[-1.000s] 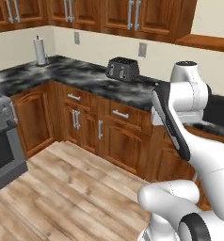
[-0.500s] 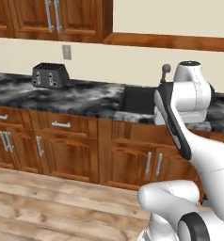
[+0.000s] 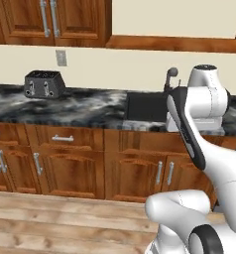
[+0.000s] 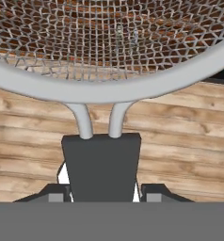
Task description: Pick the strainer and mug and place them in the sink. Then turn on the water.
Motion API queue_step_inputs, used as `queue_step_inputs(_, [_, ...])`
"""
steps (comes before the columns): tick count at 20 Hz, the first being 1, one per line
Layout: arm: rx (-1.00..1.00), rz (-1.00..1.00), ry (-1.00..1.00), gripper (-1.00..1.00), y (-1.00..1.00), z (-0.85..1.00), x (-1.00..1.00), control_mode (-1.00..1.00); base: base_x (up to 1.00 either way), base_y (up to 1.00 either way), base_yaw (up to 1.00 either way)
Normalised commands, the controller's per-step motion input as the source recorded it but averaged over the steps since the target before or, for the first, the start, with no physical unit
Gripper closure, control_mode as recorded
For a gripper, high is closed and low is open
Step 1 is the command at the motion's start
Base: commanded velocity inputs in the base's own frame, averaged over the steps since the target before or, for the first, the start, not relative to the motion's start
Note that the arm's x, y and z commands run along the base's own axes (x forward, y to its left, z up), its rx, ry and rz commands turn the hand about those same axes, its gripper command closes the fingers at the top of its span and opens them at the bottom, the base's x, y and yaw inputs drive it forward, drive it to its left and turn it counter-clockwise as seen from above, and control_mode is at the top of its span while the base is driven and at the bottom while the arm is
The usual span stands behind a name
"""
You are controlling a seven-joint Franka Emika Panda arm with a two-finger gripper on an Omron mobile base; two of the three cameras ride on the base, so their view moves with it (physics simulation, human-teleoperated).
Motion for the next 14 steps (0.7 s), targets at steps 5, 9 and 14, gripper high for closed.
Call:
queue_step_inputs(5, [0.0, 0.0, 0.0, 1.0, 0.0, 0.0, 0.0, 1.0, 0.16, 0.71, -0.32])
queue_step_inputs(9, [0.0, 0.0, 0.0, 1.0, 0.0, 0.0, 0.0, 1.0, 0.2, 0.46, -0.38])
queue_step_inputs(14, [0.0, 0.0, 0.0, 1.0, 0.0, 0.0, 0.0, 1.0, 0.37, 0.4, -0.28])
